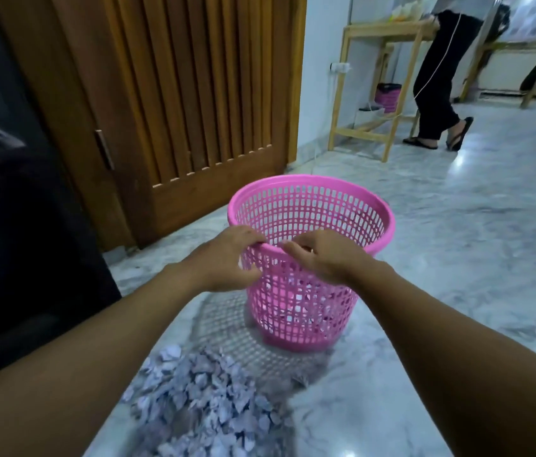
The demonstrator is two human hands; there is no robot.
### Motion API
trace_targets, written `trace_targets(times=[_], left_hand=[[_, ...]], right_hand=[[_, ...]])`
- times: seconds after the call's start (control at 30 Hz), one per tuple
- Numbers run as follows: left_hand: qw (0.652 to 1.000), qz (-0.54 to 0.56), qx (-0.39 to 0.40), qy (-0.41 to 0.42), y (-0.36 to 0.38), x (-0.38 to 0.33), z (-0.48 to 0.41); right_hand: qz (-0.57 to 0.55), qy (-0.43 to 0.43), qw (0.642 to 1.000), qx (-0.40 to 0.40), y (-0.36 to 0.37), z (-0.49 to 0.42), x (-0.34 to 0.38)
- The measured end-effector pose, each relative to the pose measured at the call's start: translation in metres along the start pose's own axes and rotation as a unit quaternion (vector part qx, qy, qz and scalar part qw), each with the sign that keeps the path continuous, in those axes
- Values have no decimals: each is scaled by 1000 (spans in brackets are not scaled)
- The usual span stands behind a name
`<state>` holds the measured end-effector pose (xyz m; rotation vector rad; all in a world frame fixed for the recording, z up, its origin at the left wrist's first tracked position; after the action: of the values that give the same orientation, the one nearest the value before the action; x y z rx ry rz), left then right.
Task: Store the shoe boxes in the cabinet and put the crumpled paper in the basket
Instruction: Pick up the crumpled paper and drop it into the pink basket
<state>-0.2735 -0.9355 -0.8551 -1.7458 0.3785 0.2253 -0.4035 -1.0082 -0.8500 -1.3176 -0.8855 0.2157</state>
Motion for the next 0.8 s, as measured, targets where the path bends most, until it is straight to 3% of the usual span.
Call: trace_targets(times=[0.13, 0.33, 0.43, 0.5, 0.57, 0.63, 0.7, 0.8], left_hand=[[999, -21, -42, 20, -4, 7, 19], [997, -20, -64, 37, -14, 5, 46], [997, -5, -79, 12, -17, 10, 63], [995, 4, -102, -13, -16, 14, 78], [991, 24, -121, -49, -7, 26, 100], [987, 47, -131, -80, 12, 44, 131], [984, 50, -120, -123, 40, 67, 170], [961, 46, -125, -243, 83, 102, 246]], right_hand=[[124, -34, 991, -31, 12, 27, 20], [150, -111, 969, -159, 17, 57, 49], [173, -197, 925, -277, 21, 81, 69], [190, -190, 891, -367, 32, 101, 79], [169, -173, 882, -405, 58, 118, 89], [130, -161, 909, -362, 103, 128, 90], [114, -126, 948, -268, 158, 128, 77], [120, -3, 985, -128, 229, 125, 27]])
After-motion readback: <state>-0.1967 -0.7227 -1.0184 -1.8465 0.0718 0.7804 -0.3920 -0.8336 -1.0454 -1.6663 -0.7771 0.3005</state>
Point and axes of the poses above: each hand's wrist, its own z-axis away from the middle knuckle, its own y-axis out of the palm, x = y × z, the point moved 8 cm from there along -z, towards the middle knuckle, and after that the axes turned 8 degrees about y, right-handed, at the moved point
